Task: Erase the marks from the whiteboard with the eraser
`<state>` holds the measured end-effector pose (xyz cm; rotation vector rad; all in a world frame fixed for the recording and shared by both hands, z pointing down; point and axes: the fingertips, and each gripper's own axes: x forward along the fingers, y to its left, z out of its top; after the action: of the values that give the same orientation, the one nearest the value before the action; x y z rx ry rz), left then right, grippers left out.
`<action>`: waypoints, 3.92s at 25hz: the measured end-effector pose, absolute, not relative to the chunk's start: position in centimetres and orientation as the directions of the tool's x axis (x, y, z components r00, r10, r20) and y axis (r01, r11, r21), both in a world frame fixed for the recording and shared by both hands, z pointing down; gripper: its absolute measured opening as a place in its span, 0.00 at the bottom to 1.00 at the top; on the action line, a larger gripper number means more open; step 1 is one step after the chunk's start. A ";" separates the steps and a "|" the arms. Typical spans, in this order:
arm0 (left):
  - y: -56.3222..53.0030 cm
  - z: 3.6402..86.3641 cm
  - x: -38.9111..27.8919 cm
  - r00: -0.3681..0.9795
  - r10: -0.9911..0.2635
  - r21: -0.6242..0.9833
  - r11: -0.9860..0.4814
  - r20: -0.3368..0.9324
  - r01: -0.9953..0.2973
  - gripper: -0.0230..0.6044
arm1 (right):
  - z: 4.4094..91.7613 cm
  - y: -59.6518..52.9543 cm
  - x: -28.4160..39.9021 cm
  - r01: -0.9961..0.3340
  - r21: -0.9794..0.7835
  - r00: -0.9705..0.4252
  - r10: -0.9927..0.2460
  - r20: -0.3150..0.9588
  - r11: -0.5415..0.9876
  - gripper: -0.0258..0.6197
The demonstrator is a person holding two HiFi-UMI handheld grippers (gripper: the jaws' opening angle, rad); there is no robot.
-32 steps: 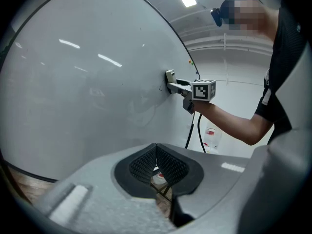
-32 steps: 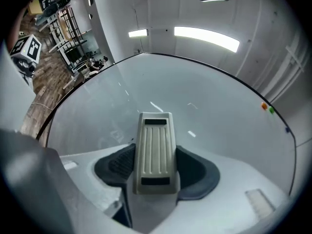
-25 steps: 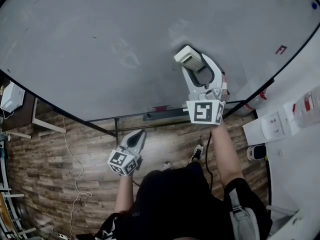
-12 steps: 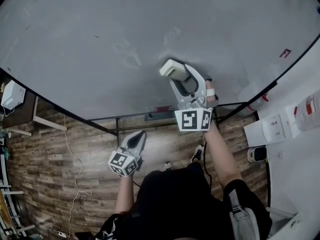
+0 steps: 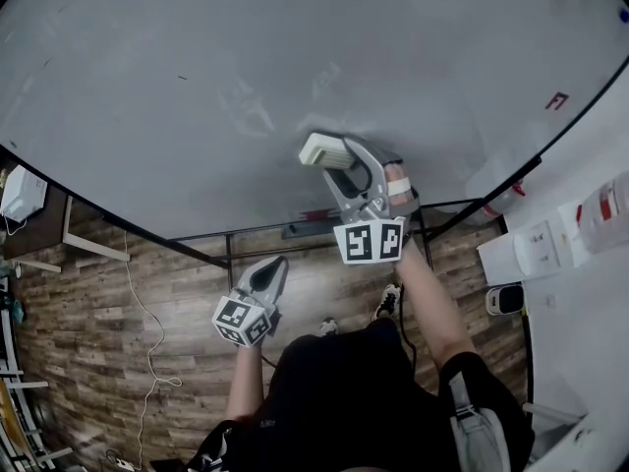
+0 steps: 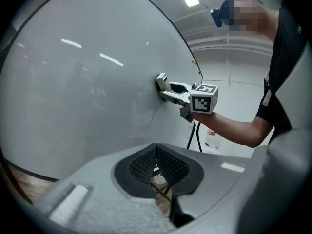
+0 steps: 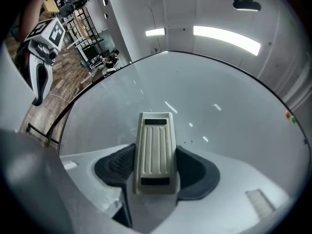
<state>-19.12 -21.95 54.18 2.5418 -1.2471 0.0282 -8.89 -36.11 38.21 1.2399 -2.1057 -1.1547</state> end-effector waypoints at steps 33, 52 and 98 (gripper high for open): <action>-22.3 54.7 -19.2 0.623 -0.767 0.279 -0.570 0.157 -0.773 0.05 | 37.3 -36.3 -9.0 -0.472 0.858 -0.511 -0.856 -0.081 0.201 0.43; -22.6 54.2 -18.8 0.626 -0.767 0.274 -0.577 0.143 -0.770 0.05 | 31.3 -36.2 -7.3 -0.489 0.864 -0.497 -0.853 -0.160 0.123 0.43; -22.4 53.7 -19.1 0.631 -0.764 0.272 -0.584 0.134 -0.765 0.05 | 30.6 -36.5 -5.7 -0.576 0.808 -0.457 -0.868 -0.192 0.124 0.43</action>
<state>-19.11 -22.37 53.71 2.5514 -1.2319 0.0037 -5.74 -36.53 30.62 1.4059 -2.0816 -1.2545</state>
